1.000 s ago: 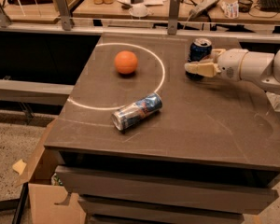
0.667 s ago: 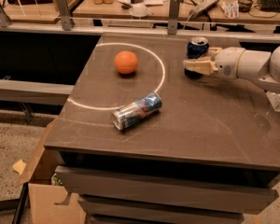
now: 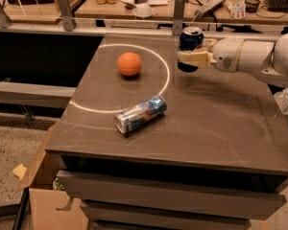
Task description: Pick pepsi can
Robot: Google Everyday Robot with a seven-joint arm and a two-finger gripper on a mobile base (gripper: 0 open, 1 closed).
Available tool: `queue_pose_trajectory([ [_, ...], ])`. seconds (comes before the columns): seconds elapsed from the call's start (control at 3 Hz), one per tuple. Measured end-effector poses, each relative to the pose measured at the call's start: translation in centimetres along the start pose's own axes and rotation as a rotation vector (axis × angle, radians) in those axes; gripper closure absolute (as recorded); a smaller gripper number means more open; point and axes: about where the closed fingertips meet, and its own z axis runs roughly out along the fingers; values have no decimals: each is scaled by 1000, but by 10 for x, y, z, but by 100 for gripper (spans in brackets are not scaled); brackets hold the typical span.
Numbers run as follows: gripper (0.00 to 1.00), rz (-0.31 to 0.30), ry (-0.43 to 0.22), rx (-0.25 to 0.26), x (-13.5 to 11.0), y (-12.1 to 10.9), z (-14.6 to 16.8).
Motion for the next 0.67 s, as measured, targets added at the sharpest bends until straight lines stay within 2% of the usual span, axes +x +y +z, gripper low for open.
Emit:
queue_pose_trajectory([
  [0.33,100,1,-41,-44,-29,18,4],
  [0.67,100,1,-41,-44,-29,18,4],
])
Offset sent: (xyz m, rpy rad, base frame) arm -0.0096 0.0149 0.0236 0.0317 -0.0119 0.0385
